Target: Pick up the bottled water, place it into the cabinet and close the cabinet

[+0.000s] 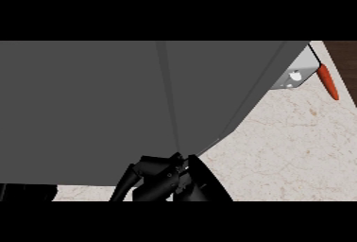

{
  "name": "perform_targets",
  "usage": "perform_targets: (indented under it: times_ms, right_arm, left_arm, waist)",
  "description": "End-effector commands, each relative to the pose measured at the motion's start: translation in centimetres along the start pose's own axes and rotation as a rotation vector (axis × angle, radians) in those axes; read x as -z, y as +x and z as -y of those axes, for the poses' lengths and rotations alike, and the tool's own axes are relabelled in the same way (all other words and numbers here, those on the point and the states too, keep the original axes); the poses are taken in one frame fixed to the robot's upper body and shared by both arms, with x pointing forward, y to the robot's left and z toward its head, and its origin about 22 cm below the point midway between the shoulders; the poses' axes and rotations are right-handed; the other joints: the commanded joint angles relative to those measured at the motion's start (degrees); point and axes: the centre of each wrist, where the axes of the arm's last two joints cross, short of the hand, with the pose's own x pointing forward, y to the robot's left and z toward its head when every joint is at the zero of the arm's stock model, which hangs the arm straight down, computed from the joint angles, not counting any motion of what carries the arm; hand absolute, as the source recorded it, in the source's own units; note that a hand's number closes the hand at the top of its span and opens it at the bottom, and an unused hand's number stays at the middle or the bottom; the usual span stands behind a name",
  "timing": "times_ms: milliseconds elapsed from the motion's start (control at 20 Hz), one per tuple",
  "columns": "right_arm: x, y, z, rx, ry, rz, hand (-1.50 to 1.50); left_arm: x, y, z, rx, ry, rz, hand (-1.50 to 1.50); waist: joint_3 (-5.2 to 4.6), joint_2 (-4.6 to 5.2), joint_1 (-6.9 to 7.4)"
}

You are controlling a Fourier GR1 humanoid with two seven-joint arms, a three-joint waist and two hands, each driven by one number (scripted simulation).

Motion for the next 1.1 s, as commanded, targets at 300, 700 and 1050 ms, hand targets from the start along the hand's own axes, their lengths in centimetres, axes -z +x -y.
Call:
perform_targets:
  times_ms: [300, 700, 1050]
  right_arm:
    - [11.1, -4.3, 4.6, 0.179, -0.033, -0.145, 1.50]
    - [14.1, -9.2, 11.2, 0.168, -0.016, -0.170, 1.50]
    - [14.7, -10.3, 14.0, 0.114, -0.048, -0.183, 1.50]
  left_arm:
    - [-0.8, 1.3, -3.1, 0.000, -0.017, 0.001, 1.50]
    - [-1.0, 1.3, -2.3, -0.004, 0.002, -0.006, 1.50]
    - [-1.8, 1.4, -3.5, 0.000, -0.042, -0.013, 1.50]
  waist:
    - [0.16, 0.49, -0.23]
    - [0.19, 0.17, -1.54]
    - [0.11, 0.82, 0.10]
